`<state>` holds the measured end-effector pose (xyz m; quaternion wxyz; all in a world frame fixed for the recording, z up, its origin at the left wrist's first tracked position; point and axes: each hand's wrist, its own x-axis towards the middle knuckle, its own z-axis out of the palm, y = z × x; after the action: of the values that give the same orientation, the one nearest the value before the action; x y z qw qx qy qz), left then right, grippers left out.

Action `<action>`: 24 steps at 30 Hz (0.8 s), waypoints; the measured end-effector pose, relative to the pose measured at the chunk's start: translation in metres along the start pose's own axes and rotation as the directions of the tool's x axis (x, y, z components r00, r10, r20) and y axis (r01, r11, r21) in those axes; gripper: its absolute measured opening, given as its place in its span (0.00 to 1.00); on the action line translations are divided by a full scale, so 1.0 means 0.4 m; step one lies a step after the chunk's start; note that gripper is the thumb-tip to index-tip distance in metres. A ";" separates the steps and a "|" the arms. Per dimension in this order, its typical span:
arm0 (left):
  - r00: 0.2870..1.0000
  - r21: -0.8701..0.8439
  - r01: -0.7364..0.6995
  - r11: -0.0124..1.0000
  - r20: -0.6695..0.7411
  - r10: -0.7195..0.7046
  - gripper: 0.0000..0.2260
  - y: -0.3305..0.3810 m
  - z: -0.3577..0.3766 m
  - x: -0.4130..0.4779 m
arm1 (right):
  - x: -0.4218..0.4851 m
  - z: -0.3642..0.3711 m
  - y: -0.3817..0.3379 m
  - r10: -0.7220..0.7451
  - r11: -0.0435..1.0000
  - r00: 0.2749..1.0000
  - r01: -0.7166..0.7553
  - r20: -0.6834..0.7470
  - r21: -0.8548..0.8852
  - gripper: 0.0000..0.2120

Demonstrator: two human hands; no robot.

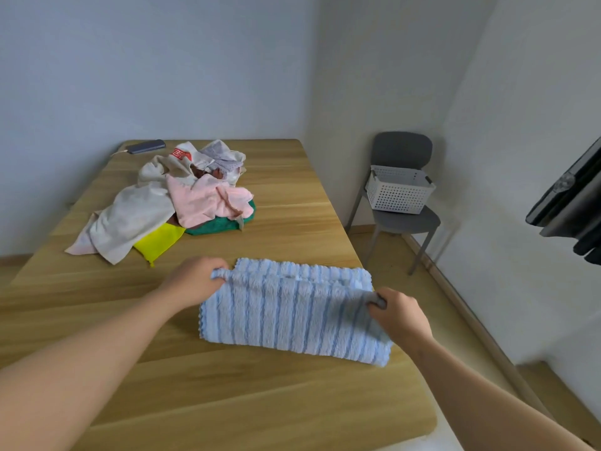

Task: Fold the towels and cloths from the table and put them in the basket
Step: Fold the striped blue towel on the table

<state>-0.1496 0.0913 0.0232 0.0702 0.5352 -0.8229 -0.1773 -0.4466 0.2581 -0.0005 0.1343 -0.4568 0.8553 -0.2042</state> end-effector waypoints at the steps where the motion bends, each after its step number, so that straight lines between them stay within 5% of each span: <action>1: 0.999 0.000 0.013 1.000 -0.033 -0.013 0.11 0.006 -0.001 0.025 | 0.027 0.000 -0.002 -0.008 1.000 1.000 0.009 -0.019 0.009 0.08; 10: 0.983 0.028 0.138 0.990 -0.122 -0.134 0.16 0.020 0.048 0.232 | 0.280 0.041 -0.006 -0.047 0.999 0.999 0.047 0.002 -0.014 0.08; 14: 0.969 0.118 0.207 0.971 -0.163 -0.186 0.29 0.028 0.128 0.254 | 0.314 0.096 0.011 0.025 0.992 1.000 -0.023 0.009 -0.127 0.23; 19: 1.000 0.147 -0.024 0.989 -0.006 0.025 0.17 0.027 0.245 0.211 | 0.275 0.168 0.011 0.030 0.973 0.998 -0.017 0.052 -0.230 0.20; 24: 0.971 0.243 -0.081 0.967 0.238 0.022 0.20 0.035 0.275 0.192 | 0.205 0.232 -0.030 -0.053 0.984 0.998 0.049 -0.020 -0.169 0.05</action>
<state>-0.2274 0.0506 -0.0793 -0.0908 0.4934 -0.8550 -0.1315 -0.4440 0.1626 -0.0803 0.0793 -0.4857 0.8592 -0.1401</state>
